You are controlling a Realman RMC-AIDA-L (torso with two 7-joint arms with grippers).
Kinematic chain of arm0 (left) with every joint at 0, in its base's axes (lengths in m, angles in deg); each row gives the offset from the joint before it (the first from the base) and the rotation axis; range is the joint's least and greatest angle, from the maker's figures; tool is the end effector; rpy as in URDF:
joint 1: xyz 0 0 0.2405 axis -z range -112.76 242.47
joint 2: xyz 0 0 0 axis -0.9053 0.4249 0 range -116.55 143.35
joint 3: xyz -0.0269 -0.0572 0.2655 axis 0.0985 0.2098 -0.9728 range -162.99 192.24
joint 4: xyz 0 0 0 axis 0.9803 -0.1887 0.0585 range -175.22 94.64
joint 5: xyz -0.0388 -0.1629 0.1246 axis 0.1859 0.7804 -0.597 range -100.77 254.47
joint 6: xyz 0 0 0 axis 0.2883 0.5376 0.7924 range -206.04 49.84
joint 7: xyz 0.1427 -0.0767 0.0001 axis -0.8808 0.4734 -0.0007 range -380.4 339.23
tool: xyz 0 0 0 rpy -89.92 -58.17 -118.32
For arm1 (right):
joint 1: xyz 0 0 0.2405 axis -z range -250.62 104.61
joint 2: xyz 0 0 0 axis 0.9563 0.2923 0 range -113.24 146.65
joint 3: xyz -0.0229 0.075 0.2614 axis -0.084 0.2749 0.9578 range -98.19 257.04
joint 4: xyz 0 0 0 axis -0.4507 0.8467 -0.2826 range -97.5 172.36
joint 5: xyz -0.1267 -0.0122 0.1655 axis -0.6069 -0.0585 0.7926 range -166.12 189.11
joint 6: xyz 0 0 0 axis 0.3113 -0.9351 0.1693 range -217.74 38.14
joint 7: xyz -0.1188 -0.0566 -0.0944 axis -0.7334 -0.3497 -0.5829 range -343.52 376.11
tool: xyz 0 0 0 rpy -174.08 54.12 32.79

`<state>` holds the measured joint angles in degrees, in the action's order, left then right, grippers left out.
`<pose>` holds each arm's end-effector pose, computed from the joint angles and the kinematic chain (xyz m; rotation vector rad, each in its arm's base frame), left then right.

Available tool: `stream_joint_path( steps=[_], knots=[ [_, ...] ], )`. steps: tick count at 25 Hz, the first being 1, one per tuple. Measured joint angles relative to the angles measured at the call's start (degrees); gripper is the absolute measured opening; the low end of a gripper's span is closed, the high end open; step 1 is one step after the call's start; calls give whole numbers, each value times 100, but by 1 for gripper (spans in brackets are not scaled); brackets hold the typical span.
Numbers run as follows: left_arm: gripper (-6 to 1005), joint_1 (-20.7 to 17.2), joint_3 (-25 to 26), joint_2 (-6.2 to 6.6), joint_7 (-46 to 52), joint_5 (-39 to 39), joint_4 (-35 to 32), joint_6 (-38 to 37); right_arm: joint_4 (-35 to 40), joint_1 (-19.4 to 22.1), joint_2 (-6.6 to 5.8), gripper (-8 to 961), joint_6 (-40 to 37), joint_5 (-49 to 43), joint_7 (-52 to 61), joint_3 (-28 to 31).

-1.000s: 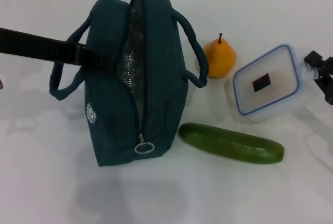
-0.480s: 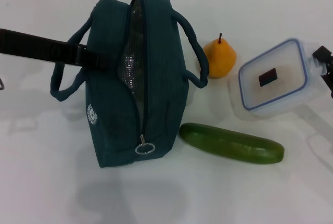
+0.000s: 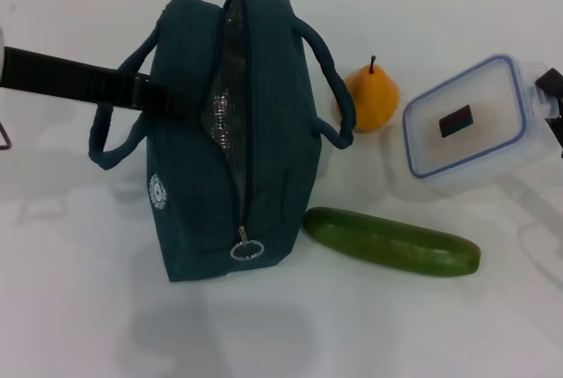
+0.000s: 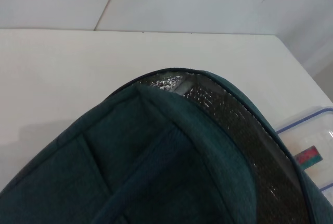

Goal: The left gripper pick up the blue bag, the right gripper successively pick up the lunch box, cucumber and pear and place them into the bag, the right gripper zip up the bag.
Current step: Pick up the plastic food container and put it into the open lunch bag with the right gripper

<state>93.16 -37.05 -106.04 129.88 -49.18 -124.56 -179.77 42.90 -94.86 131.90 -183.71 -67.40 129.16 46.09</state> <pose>-0.1955 0.3434 0.0540 -2.5267 -1.3961 -0.2801 0.3145 0.2984 0.0007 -1.6052 1.8946 1.7977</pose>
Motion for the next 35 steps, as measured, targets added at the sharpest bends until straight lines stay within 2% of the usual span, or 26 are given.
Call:
stream_joint_path(
  steps=[35],
  knots=[
    [40,111,-9,0,-217,128,212,77,-390,-334,53,78,-745,683,495,3]
  ],
)
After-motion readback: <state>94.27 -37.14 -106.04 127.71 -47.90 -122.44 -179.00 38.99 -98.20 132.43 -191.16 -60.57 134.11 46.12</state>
